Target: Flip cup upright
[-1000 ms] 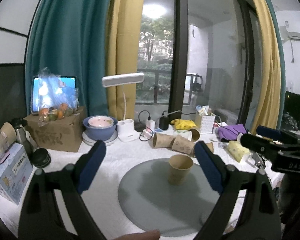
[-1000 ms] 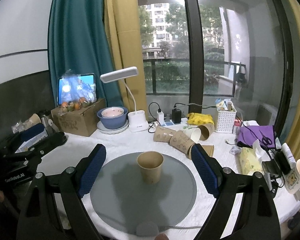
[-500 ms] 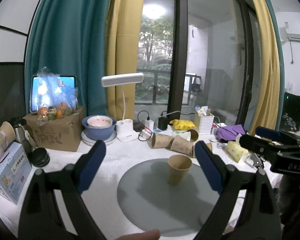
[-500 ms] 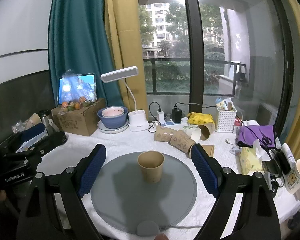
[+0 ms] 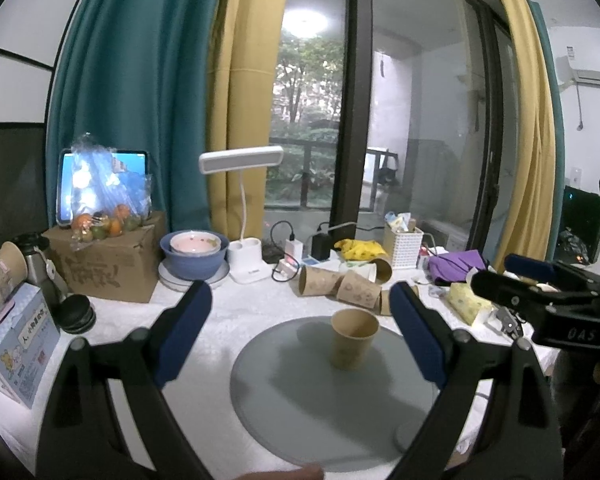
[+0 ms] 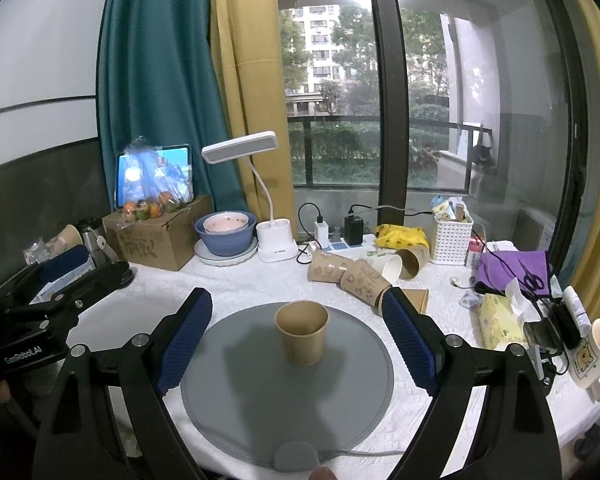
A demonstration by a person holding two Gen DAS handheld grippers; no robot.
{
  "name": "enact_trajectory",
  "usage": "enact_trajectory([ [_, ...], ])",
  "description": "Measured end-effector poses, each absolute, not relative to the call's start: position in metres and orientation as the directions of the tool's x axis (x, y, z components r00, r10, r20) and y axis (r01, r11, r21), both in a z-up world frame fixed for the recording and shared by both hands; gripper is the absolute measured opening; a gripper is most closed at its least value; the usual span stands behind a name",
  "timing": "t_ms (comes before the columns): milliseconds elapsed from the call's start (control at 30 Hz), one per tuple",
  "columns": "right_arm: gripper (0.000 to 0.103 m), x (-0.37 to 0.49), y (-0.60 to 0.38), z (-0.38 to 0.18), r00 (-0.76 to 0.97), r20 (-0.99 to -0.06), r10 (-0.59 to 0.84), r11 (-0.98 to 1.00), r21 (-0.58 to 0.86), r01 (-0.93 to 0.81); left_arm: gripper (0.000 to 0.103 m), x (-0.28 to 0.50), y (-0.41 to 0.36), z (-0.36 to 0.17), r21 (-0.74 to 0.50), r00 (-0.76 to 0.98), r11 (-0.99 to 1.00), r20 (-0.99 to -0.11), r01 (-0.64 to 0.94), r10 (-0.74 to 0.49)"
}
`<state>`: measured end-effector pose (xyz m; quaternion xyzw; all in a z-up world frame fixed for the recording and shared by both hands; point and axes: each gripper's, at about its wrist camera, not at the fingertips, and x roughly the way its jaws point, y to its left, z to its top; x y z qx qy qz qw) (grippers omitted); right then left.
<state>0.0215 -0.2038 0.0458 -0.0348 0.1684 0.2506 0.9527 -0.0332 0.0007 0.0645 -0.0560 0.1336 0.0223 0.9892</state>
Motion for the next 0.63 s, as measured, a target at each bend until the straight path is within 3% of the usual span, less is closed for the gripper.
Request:
enact_trajectory([
  [633, 0.089, 0.0218, -0.2037, 0.0458, 0.818, -0.339, 0.465, 0.872, 0.016, -0.489, 0.091, -0.0384, -0.0027, 0.0660, -0.106, 0.971, 0.994, -0.240, -0.035, 0.008],
])
